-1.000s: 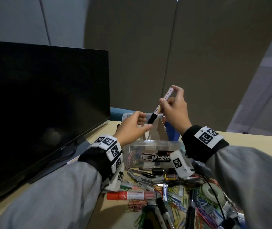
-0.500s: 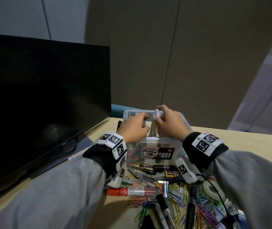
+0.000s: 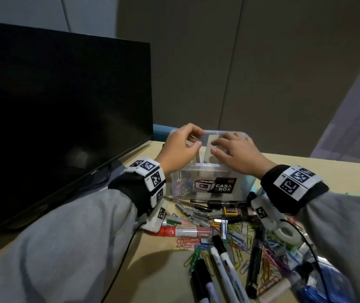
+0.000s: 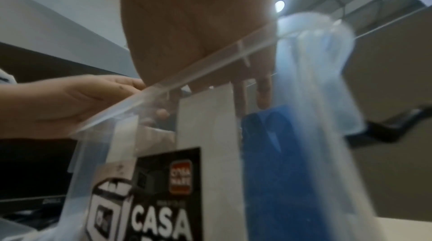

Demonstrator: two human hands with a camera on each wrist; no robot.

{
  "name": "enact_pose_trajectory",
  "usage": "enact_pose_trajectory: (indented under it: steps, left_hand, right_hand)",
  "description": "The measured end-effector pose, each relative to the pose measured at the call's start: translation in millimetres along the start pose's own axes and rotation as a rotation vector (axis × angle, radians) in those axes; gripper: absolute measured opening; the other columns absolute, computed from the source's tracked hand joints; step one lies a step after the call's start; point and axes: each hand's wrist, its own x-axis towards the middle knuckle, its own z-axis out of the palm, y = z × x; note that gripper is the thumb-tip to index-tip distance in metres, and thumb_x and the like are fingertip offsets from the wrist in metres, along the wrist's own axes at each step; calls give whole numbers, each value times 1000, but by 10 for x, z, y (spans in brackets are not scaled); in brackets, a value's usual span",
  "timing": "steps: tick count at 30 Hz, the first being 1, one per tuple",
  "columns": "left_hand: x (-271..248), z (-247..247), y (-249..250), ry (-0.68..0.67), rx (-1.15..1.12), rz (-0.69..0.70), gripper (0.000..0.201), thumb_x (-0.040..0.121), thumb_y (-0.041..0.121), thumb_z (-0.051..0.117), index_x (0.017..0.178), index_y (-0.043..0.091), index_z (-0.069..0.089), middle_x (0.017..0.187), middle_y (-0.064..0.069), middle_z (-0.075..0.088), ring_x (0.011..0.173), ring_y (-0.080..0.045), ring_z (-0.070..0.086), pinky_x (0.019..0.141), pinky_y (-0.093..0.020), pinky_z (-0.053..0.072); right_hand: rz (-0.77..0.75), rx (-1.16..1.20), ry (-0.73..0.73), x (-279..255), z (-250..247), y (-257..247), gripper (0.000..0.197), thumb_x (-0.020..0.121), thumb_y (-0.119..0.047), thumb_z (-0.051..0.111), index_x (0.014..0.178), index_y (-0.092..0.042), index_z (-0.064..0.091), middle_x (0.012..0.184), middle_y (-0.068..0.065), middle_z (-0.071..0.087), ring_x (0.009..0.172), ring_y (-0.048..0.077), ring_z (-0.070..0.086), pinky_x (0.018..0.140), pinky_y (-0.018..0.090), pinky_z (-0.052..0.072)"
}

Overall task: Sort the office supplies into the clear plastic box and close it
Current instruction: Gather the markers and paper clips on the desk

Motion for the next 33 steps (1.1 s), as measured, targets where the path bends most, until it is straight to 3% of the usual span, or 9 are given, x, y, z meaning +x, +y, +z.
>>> enact_pose_trajectory:
  steps: [3, 6, 8, 18, 22, 25, 28, 30, 33]
  left_hand:
    - [-64, -76, -15, -110, 101, 54, 21, 95, 19, 59, 116, 21, 58, 115, 7, 59, 107, -5, 54, 88, -18, 43]
    - [-121, -78, -81, -273, 421, 89, 31, 102, 30, 43, 129, 19, 54, 129, 3, 57, 121, -11, 47, 103, -33, 37]
    - [-154, -58, -122, -267, 525, 103, 36, 105, 34, 33, 130, 18, 54, 130, 1, 58, 122, -14, 48, 106, -39, 35]
    - [-194, -24, -127, -218, 491, 86, 38, 104, 33, 36, 134, 16, 50, 135, -1, 54, 128, -16, 43, 107, -37, 34]
    - [-413, -73, 75, -117, 335, 326, 15, 91, 23, 59, 106, 20, 57, 102, 8, 52, 98, -7, 45, 85, -22, 40]
    - [-705, -106, 296, -440, 354, 513, 7, 87, 24, 63, 90, 25, 56, 88, 13, 52, 81, -4, 46, 73, -18, 39]
    - [-890, -79, 292, -827, 651, 463, 17, 88, 36, 63, 100, 25, 61, 96, 10, 57, 90, -8, 50, 75, -26, 45]
    - [-962, -52, 225, -897, 797, 340, 30, 84, 42, 67, 105, 25, 56, 98, 7, 59, 89, -12, 52, 72, -33, 48]
    - [-1000, -11, 167, -928, 881, 216, 35, 80, 40, 71, 106, 22, 55, 91, 7, 61, 78, -15, 53, 62, -30, 42]
  right_hand:
    - [67, 19, -93, -17, 17, 16, 55, 98, -57, 30, 144, -30, 42, 154, -2, 33, 142, 20, 26, 114, 48, 15]
    - [109, 5, -143, 27, 51, 2, 62, 96, -62, 31, 150, -32, 32, 160, -1, 22, 147, 20, 18, 118, 49, 8]
    - [126, 9, -147, 42, 58, -4, 61, 95, -61, 34, 149, -32, 34, 160, -2, 23, 147, 19, 16, 119, 49, 7]
    - [146, 21, -155, 65, 47, 10, 47, 94, -51, 44, 136, -32, 53, 157, -2, 29, 146, 19, 19, 118, 53, 11]
    - [133, 18, -172, 94, 63, 34, 44, 94, -50, 44, 133, -33, 55, 157, 0, 28, 146, 21, 19, 117, 55, 12]
    - [119, 46, -182, 117, 95, 64, 44, 93, -49, 45, 131, -32, 58, 156, 0, 32, 146, 20, 19, 116, 53, 15]
    - [116, 71, -188, 119, 87, 73, 42, 94, -46, 45, 130, -30, 59, 155, 1, 33, 145, 21, 20, 117, 49, 17]
    - [111, 83, -187, 115, 89, 73, 42, 94, -45, 45, 130, -29, 60, 155, 2, 33, 145, 22, 22, 116, 49, 19]
    - [111, 91, -190, 100, 95, 64, 43, 93, -46, 44, 129, -29, 61, 154, 3, 34, 144, 23, 22, 116, 51, 21]
